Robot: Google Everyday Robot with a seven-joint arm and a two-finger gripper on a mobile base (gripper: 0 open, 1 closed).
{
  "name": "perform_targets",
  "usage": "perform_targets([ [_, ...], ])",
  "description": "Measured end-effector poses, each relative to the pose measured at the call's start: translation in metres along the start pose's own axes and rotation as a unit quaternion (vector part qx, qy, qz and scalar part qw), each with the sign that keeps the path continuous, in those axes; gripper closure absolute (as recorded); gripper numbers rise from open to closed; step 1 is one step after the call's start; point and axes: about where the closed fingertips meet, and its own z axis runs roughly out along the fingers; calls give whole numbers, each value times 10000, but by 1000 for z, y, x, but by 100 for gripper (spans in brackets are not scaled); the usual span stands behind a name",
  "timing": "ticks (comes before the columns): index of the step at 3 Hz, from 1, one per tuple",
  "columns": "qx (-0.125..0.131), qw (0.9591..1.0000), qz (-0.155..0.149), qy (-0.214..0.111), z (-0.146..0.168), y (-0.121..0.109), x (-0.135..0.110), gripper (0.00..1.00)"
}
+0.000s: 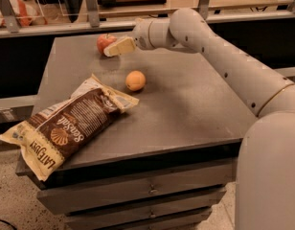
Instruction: Pick apple
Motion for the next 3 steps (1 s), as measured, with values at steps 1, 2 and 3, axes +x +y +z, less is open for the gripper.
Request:
perform_targets([
  [1,-330,9995,12,24,8,5,-4,0],
  [2,-547,9983,106,171,15,4,0,0],
  [3,-656,9967,261,411,21,3,7,0],
])
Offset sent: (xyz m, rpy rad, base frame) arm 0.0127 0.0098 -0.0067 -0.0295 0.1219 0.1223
